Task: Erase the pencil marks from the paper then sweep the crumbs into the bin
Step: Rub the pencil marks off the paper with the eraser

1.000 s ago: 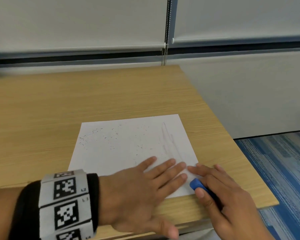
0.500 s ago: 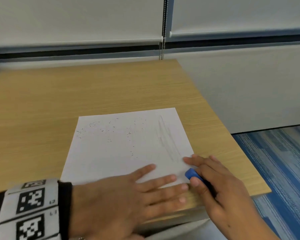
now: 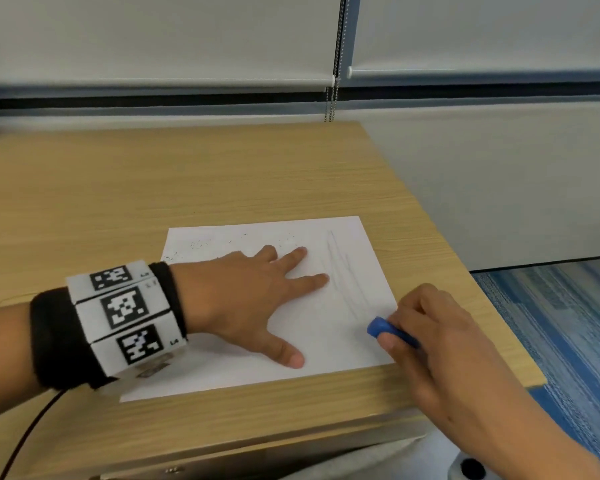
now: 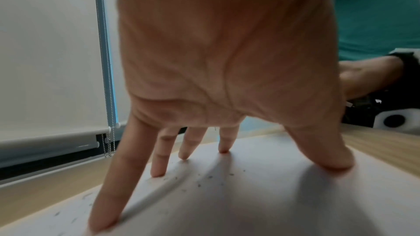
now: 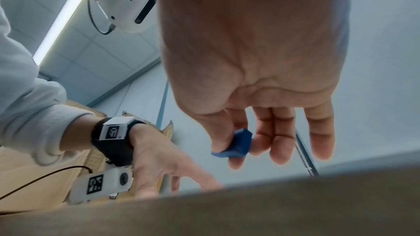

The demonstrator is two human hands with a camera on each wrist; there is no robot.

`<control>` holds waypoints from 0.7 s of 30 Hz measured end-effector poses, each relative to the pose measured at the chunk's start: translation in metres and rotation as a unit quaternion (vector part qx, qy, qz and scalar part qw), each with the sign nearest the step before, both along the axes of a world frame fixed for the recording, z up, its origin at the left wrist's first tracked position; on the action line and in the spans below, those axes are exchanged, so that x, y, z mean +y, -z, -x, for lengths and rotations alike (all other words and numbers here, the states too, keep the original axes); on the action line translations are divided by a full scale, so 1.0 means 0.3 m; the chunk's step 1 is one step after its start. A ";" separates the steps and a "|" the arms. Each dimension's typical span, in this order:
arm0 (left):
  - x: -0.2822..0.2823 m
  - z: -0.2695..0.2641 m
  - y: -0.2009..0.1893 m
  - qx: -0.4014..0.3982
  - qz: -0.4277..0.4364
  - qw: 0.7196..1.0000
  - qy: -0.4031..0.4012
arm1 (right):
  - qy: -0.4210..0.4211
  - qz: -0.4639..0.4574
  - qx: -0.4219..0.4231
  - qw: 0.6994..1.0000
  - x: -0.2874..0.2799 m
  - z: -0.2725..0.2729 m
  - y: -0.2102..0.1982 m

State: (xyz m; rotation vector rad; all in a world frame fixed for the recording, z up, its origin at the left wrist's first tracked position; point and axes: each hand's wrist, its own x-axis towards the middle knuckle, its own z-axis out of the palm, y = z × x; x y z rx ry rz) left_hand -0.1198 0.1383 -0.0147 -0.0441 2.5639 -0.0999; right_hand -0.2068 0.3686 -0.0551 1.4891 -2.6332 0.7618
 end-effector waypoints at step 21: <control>-0.011 0.042 0.010 -0.011 -0.008 1.000 -0.001 | 0.083 -0.013 -0.130 0.988 -0.133 -0.108 -0.029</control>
